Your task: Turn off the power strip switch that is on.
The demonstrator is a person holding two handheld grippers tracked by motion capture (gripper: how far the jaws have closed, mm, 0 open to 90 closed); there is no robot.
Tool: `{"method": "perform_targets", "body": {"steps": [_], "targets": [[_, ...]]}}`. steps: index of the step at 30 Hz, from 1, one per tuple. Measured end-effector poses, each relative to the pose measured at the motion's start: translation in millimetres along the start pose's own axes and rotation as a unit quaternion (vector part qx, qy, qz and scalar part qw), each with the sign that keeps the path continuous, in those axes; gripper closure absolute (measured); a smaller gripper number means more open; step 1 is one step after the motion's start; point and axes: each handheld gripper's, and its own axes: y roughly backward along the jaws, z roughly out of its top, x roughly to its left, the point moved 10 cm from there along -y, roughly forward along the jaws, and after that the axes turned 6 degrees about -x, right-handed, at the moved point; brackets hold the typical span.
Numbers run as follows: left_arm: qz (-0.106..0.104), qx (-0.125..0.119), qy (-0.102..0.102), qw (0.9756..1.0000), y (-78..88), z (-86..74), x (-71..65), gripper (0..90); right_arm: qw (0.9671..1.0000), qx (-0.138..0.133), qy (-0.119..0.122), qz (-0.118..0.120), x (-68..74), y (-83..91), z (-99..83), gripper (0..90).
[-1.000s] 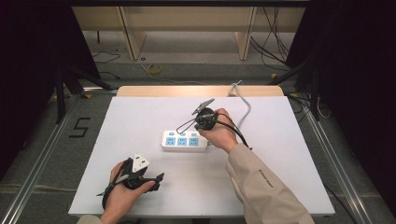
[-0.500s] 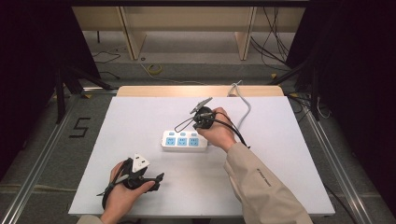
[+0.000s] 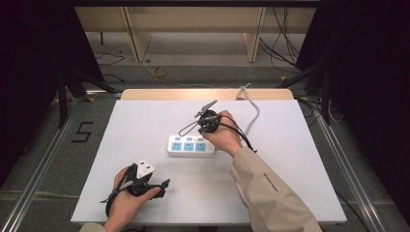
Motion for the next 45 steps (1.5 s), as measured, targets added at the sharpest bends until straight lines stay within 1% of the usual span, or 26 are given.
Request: {"method": "perform_targets", "body": {"steps": [2,8,10,15,17,20,24,25,29,31,35,38,41,43,45], "targets": [[0.0,0.0,0.0,1.0,0.0,0.0,0.0,16.4,1.0,-0.003,0.0,0.001,0.3,-1.0,0.9,90.0],[0.0,0.0,-0.002,1.0,0.0,0.1,0.2,16.4,1.0,0.0,0.004,0.003,0.3,-3.1,1.1,90.0],[0.0,0.0,0.0,1.0,0.0,0.0,0.0,16.4,1.0,0.003,-0.002,0.001,0.4,-3.4,1.0,90.0],[0.0,0.0,-0.001,1.0,-0.2,0.1,-0.1,16.4,1.0,0.005,0.001,0.002,-0.7,-4.2,1.7,90.0],[0.0,0.0,-0.002,1.0,-0.1,0.1,0.0,16.4,1.0,0.003,-0.002,0.002,0.1,-5.0,2.6,90.0],[-0.001,0.001,-0.003,1.0,0.1,0.0,0.1,16.4,1.0,0.004,0.003,0.003,-0.1,-5.9,3.1,90.0],[-0.001,0.001,-0.004,1.0,0.2,0.1,0.4,16.4,0.9999,0.012,0.001,0.004,1.3,-7.1,2.9,90.0],[-0.001,0.001,-0.003,1.0,0.2,0.0,0.0,16.4,0.9999,0.009,0.003,0.005,1.4,-8.1,3.3,90.0],[-0.001,0.0,-0.001,1.0,0.0,0.2,0.0,16.4,0.9999,0.013,0.0,0.004,1.5,-10.0,2.7,90.0],[-0.001,0.0,-0.001,1.0,0.0,0.2,0.0,16.4,0.9999,0.015,0.003,0.006,1.2,-10.7,2.6,90.0],[-0.001,0.0,-0.004,1.0,0.1,0.3,0.0,16.4,0.9998,0.017,-0.002,0.007,2.2,-12.1,2.9,90.0],[-0.001,-0.001,-0.003,1.0,0.0,0.3,-0.2,16.4,0.9997,0.023,0.0,0.006,1.2,-13.0,1.8,90.0],[-0.001,-0.001,-0.002,1.0,0.0,0.4,-0.2,16.4,0.9998,0.02,-0.002,0.007,1.5,-15.5,1.4,90.0],[-0.001,0.0,-0.002,1.0,0.1,0.3,-0.2,16.4,0.9996,0.027,-0.004,0.01,2.5,-15.7,0.1,90.0],[-0.001,0.0,-0.002,1.0,0.1,0.3,-0.3,16.4,0.9996,0.027,-0.002,0.007,2.3,-16.9,-0.1,90.0]]}}
